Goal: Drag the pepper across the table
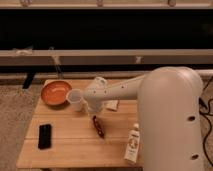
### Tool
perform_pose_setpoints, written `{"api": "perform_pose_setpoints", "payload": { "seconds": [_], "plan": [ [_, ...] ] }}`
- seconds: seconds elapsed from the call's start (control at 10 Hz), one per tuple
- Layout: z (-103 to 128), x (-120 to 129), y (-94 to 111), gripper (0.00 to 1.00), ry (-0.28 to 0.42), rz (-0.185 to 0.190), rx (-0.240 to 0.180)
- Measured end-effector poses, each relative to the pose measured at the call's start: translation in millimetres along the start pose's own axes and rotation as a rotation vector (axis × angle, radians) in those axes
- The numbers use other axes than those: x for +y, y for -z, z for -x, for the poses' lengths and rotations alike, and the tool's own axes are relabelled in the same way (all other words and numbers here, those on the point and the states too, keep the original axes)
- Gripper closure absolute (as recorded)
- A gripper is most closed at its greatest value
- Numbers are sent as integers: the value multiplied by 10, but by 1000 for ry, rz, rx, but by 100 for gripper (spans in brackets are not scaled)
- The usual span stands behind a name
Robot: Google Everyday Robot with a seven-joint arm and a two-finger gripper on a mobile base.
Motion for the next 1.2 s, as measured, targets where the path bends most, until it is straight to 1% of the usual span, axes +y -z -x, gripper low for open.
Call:
{"api": "perform_pose_setpoints", "payload": {
  "seconds": [0.3,0.5,0.7,1.1,1.2],
  "plan": [
    [185,-3,-29,100,13,4,-18],
    [336,-71,-74,100,11,10,-21],
    [532,-149,-104,100,7,23,-34],
    [878,-272,-76,100,10,44,-74],
    [941,-290,-69,96,15,48,-82]
  ]
}}
